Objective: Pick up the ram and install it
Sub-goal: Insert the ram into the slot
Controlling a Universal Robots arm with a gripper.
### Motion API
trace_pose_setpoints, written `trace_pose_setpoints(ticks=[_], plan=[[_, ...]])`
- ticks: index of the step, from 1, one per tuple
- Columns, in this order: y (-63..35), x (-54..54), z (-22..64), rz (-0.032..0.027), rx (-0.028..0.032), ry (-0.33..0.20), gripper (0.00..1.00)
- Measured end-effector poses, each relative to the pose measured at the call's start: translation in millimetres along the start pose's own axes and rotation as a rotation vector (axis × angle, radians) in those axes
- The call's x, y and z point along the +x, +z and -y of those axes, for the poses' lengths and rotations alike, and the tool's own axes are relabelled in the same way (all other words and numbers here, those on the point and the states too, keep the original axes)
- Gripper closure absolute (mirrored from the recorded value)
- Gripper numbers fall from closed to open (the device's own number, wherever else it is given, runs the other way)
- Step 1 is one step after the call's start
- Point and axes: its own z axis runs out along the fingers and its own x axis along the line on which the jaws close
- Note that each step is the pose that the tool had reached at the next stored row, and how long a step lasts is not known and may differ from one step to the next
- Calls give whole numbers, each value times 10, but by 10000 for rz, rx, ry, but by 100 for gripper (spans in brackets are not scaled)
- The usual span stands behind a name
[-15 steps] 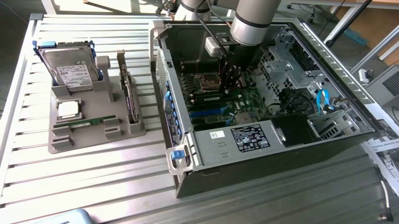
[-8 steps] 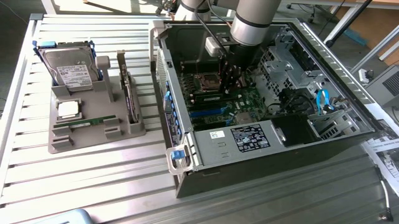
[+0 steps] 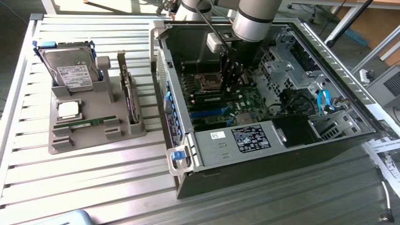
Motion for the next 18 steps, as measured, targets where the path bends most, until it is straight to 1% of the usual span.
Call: trace_pose_setpoints(ticks=[4,9,11,12,18], plan=[[-75,7,-3,-2,-1,0,73],[-97,-3,-17,0,5,1,74],[-103,-8,-17,-3,4,0,87],[-104,-9,-17,-1,6,1,89],[-108,-10,-18,-3,5,1,89]])
